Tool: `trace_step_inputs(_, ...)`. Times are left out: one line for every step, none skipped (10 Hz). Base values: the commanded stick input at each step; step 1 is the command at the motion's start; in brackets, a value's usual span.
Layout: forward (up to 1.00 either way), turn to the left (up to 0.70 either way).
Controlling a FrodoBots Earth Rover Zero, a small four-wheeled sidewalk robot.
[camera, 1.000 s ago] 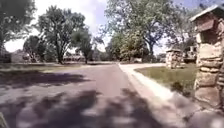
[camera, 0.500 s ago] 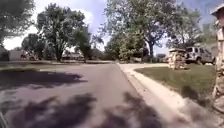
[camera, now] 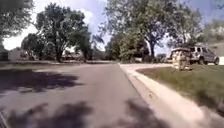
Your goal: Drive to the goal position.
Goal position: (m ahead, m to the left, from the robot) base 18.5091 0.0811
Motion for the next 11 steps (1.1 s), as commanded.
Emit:
trace_step_inputs(0.7, 0.0)
trace_step_inputs(0.7, 0.0)
trace_step_inputs(0.7, 0.0)
trace_step_inputs(0.7, 0.0)
trace_step_inputs(0.7, 0.0)
trace_step_inputs(0.7, 0.0)
trace_step_inputs(0.7, 0.0)
trace_step_inputs(0.7, 0.0)
trace_step_inputs(0.7, 0.0)
trace_step_inputs(0.7, 0.0)
trace_step_inputs(0.7, 0.0)
